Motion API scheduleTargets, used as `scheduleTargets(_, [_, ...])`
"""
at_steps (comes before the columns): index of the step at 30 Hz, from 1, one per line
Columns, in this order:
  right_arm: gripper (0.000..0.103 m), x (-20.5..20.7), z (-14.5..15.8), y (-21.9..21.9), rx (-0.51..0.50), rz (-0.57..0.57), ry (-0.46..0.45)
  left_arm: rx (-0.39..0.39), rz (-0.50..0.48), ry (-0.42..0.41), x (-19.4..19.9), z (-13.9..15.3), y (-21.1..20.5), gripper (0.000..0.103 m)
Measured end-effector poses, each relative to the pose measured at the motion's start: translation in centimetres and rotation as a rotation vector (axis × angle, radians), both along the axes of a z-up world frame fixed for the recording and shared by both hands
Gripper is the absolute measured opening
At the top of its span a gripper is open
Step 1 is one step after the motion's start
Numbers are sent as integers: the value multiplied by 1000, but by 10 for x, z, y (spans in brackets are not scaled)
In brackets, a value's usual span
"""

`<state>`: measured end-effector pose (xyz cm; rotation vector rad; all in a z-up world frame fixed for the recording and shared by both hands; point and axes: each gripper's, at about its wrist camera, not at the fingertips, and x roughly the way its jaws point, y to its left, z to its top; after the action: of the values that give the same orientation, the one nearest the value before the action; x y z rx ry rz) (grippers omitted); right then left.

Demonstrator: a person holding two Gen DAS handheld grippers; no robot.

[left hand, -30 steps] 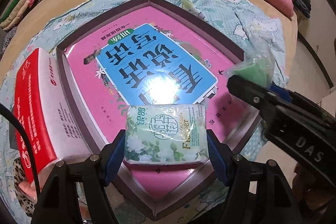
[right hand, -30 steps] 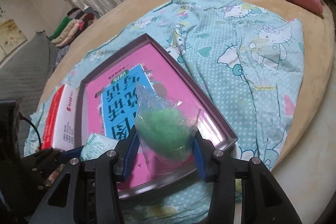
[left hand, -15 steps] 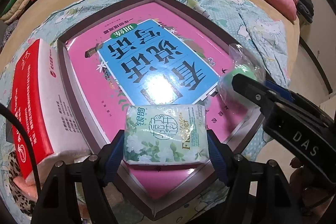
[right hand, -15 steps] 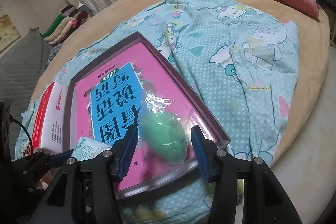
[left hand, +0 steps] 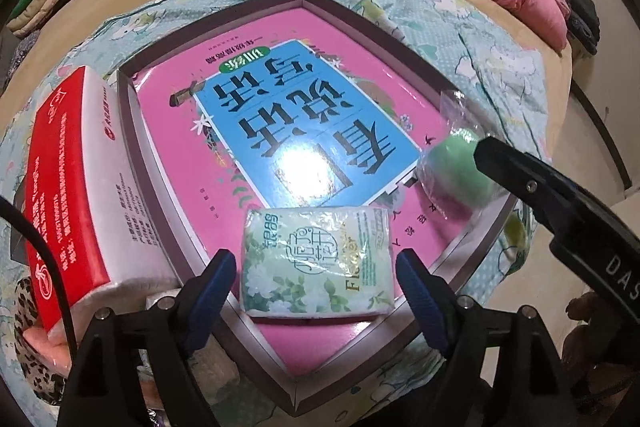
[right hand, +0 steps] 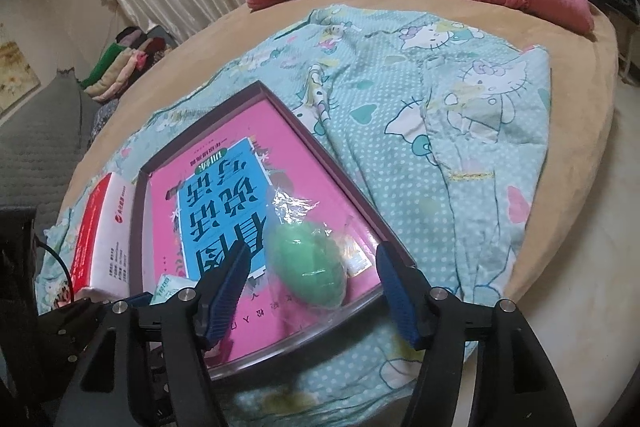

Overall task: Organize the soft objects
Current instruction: 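Lower and release the tissue pack with left tool while right tool releases the green ball in the tray, then withdraw both tools from the tray back toward the pile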

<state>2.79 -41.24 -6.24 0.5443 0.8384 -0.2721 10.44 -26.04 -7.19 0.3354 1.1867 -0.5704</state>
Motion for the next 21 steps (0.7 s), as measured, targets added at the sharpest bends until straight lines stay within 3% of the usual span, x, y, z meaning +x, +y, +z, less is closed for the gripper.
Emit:
scheduleTargets(9, [74, -6, 9, -2, 6, -20, -13, -19, 4, -32, -10, 17, 7, 84])
scheduleTargets(21, [79, -15, 26, 5, -28, -26, -19, -55, 72, -136, -31, 57, 33, 88])
